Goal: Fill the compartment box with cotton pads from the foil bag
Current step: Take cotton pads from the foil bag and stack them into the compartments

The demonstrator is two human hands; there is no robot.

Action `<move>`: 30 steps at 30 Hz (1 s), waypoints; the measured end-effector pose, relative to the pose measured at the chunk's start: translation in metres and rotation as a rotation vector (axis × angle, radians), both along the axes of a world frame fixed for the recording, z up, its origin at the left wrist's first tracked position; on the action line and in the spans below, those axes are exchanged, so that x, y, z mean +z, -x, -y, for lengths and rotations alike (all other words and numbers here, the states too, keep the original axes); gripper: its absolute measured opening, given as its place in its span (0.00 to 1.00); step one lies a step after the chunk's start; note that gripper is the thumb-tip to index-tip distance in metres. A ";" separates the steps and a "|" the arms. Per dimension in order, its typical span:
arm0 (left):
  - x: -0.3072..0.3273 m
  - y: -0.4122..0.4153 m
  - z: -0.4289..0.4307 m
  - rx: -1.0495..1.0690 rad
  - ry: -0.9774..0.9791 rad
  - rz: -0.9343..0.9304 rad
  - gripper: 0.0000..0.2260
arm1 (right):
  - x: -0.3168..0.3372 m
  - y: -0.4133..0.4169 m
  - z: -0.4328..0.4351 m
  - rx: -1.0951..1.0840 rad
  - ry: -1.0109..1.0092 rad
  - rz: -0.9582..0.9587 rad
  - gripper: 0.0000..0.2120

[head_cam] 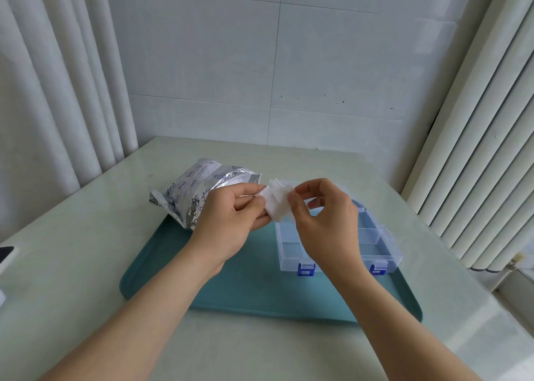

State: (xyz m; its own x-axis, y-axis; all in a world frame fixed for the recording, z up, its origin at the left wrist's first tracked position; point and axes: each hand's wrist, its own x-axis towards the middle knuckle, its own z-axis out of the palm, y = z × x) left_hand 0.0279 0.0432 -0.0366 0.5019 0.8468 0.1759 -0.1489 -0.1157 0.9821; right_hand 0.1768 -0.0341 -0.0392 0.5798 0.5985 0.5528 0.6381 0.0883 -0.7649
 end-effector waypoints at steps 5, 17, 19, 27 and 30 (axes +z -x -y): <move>0.001 0.000 0.000 0.020 -0.051 -0.023 0.11 | 0.011 -0.002 0.003 0.200 -0.184 -0.193 0.03; 0.001 0.002 0.001 -0.147 -0.103 -0.039 0.10 | 0.003 -0.001 0.001 0.144 -0.002 -0.018 0.05; 0.001 0.002 0.002 -0.158 -0.100 -0.036 0.11 | 0.003 -0.003 0.001 0.138 0.009 -0.003 0.05; 0.002 0.001 0.000 -0.118 -0.057 -0.003 0.12 | 0.001 -0.005 0.000 0.106 0.037 0.028 0.05; 0.001 0.001 0.000 -0.114 -0.108 -0.009 0.11 | 0.002 -0.006 0.000 0.113 0.026 0.056 0.05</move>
